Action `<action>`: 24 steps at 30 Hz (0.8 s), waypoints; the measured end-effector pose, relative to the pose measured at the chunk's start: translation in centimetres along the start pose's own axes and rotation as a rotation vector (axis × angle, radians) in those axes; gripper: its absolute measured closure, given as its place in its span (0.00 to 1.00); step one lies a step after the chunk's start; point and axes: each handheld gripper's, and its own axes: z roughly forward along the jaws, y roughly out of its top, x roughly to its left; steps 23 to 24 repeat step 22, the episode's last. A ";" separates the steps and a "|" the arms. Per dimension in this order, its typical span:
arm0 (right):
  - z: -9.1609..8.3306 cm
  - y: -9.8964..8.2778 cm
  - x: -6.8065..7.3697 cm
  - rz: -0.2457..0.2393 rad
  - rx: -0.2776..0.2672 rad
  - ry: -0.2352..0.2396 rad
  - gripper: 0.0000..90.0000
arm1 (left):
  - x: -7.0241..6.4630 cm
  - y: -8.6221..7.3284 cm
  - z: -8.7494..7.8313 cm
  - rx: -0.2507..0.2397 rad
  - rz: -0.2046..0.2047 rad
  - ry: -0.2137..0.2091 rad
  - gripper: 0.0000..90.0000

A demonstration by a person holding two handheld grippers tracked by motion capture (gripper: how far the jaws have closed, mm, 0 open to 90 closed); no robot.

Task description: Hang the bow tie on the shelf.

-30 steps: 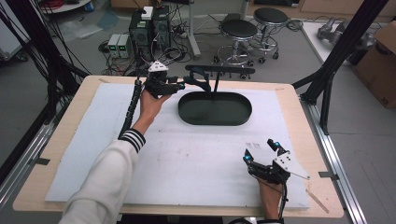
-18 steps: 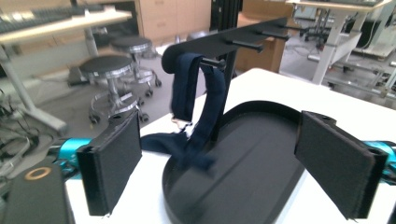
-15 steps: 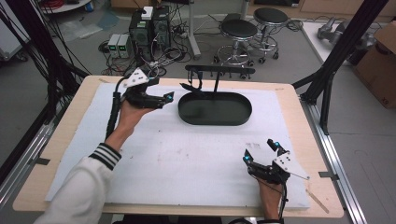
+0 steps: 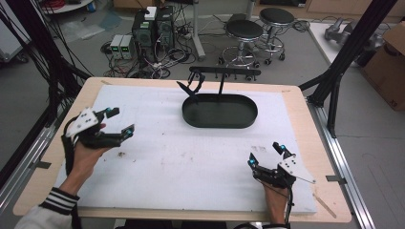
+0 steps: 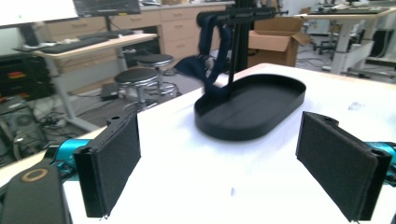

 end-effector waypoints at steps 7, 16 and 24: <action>0.0 0.0 0.0 0.008 0.005 0.000 0.06 | -1.1 -4.4 -3.8 -0.024 -0.016 0.052 0.16; 0.0 0.0 -0.1 0.004 -0.006 -0.003 0.06 | -2.2 -6.5 -4.4 -0.043 -0.027 0.074 0.16; -0.1 -0.1 0.0 0.002 -0.013 -0.006 0.06 | -2.0 -6.6 -4.7 -0.070 -0.054 0.071 0.16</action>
